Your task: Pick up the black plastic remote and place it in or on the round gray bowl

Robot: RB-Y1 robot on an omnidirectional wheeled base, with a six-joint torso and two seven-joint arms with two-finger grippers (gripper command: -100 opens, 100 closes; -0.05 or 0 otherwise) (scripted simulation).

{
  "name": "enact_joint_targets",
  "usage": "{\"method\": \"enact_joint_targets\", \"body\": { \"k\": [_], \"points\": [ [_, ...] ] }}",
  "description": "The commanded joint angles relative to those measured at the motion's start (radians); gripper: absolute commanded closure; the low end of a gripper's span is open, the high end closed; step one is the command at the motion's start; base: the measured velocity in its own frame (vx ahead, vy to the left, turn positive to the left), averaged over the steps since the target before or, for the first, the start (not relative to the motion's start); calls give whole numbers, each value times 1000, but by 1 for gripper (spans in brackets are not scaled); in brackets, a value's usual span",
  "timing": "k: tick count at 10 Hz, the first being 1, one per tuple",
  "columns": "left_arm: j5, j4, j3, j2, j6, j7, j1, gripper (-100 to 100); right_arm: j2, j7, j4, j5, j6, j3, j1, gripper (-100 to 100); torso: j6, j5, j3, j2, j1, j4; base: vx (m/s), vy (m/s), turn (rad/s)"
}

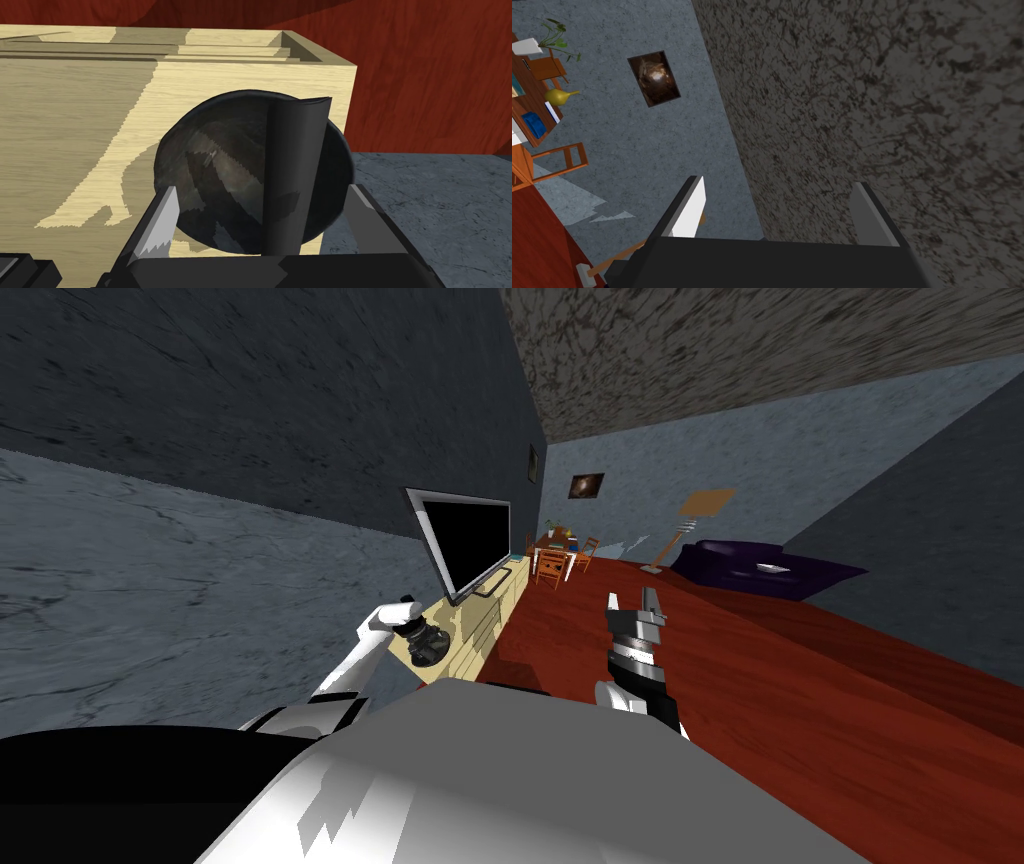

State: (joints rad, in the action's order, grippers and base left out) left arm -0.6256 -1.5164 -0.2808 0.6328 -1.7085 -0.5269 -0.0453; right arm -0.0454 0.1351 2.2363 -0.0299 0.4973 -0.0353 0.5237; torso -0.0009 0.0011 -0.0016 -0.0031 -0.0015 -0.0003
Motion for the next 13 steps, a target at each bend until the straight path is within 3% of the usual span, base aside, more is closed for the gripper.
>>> {"method": "enact_joint_targets", "body": {
  "k": [1, 6, 7, 8, 13],
  "points": [
    [-11, -24, -12, 10, -31, 1, -1, -100, 0, 0, 0, 0, 0, 0, 0, 0, 0, 0, 0, 0, 0, 0, 17, -23, 26],
    [-42, -85, -46, 43, -113, 0, -7, -100, 0, 0, 0, 0, 0, 0, 0, 0, 0, 0, 0, 0, 0, 0, 14, -20, 32],
    [-38, -76, -41, 39, -100, 0, -6, -100, 0, 0, 0, 0, 0, 0, 0, 0, 0, 0, 0, 0, 0, 0, 5, -9, 6],
    [-38, -78, -42, 39, -104, 0, -7, 0, 0, 0, 0, 0, 0, 0, 0, 0, 0, 0, 0, 1, 1, 0, 0, 0, 0],
    [-38, -78, -42, 39, -103, 0, -7, 0, 0, 0, 0, 0, 0, 0, 0, 0, 0, 0, 0, 1, 2, 0, 0, 0, 0]
  ]
}}
